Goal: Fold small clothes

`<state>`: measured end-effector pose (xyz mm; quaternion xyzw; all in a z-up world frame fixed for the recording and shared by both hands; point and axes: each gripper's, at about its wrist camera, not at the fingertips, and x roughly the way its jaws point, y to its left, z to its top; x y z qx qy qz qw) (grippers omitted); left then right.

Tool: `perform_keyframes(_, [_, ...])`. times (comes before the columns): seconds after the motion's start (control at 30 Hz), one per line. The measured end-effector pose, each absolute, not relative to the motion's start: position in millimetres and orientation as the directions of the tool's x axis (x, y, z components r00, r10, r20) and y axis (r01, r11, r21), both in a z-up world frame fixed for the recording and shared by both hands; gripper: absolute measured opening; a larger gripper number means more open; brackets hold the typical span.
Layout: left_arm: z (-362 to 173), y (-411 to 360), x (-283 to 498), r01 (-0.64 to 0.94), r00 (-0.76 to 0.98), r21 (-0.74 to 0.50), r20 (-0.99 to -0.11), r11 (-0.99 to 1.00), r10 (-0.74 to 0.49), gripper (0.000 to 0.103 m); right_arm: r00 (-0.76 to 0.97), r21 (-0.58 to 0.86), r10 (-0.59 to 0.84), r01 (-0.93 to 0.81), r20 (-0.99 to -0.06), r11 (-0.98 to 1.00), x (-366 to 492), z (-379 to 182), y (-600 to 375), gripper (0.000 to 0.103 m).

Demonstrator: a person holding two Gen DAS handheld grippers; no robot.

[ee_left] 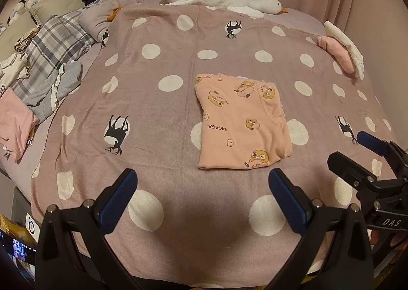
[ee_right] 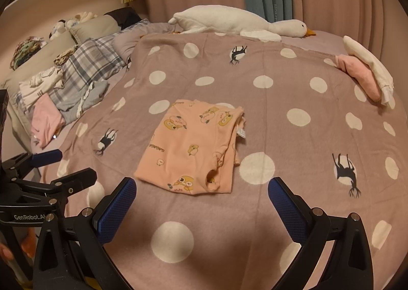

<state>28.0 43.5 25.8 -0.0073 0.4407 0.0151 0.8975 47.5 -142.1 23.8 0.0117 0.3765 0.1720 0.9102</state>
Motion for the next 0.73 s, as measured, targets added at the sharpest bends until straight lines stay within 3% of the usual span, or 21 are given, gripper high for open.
perform_keyframes(0.73, [23.2,49.1,34.5,-0.032,0.605,-0.002,-0.796,0.999,0.018,0.103,0.655,0.153,0.324,-0.305,-0.682,0.940,47.9,22.5,-141.7,0.102])
